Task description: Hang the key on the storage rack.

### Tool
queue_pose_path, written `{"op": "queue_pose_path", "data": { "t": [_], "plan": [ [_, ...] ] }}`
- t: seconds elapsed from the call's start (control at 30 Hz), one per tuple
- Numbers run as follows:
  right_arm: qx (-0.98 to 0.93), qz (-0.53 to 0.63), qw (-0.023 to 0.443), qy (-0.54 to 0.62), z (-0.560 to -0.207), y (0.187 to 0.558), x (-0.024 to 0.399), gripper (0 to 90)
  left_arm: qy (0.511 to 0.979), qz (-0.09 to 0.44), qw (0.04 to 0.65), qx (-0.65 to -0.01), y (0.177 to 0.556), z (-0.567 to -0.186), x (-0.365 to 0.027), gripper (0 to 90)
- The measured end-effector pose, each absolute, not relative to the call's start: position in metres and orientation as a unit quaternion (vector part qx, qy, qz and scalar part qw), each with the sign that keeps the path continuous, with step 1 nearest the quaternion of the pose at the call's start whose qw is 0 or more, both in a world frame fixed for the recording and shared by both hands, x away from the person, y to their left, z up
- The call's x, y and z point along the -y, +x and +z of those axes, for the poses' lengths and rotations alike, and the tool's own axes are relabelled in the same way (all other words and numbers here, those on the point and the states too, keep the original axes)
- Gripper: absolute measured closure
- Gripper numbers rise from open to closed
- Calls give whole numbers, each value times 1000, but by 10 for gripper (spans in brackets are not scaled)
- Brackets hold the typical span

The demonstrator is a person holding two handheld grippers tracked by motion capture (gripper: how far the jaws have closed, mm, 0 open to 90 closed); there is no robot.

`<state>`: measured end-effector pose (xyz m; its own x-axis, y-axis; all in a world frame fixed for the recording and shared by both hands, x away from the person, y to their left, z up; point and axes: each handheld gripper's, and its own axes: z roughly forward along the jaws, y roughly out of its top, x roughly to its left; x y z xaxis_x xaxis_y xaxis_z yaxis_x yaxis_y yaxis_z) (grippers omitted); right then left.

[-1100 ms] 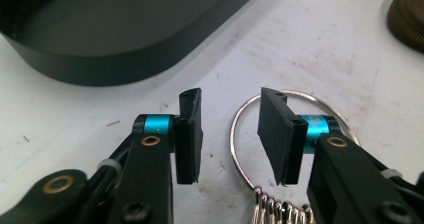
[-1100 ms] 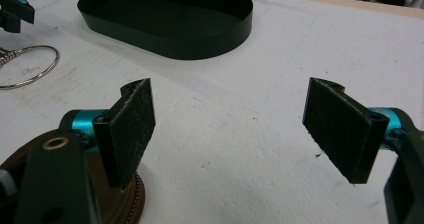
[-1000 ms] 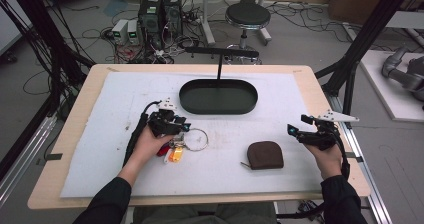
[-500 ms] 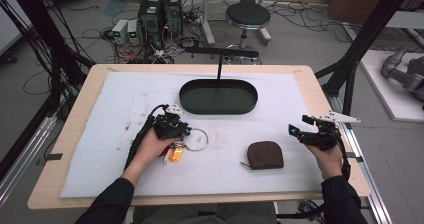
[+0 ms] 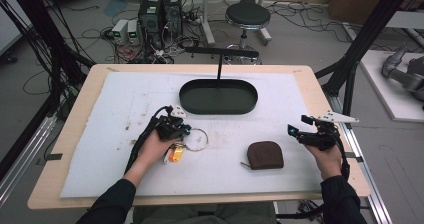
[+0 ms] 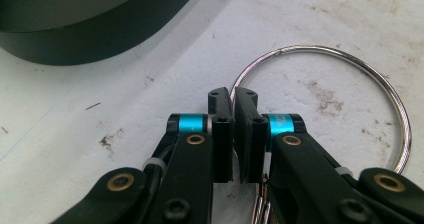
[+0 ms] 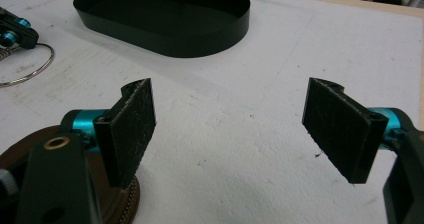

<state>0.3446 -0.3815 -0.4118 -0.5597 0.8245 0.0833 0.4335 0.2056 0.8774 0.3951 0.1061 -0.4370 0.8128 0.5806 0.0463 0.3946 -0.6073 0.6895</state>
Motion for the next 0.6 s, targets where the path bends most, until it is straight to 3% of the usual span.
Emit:
{"op": "queue_pose_path", "data": {
  "t": [0.27,0.6],
  "plan": [
    [-747,471,206,421,-412,345,382,219,873,117,380,-283,395,-431,-114,860],
    [-741,480,211,420,-411,346,383,219,851,136,430,-271,383,-409,-126,861]
  ]
}}
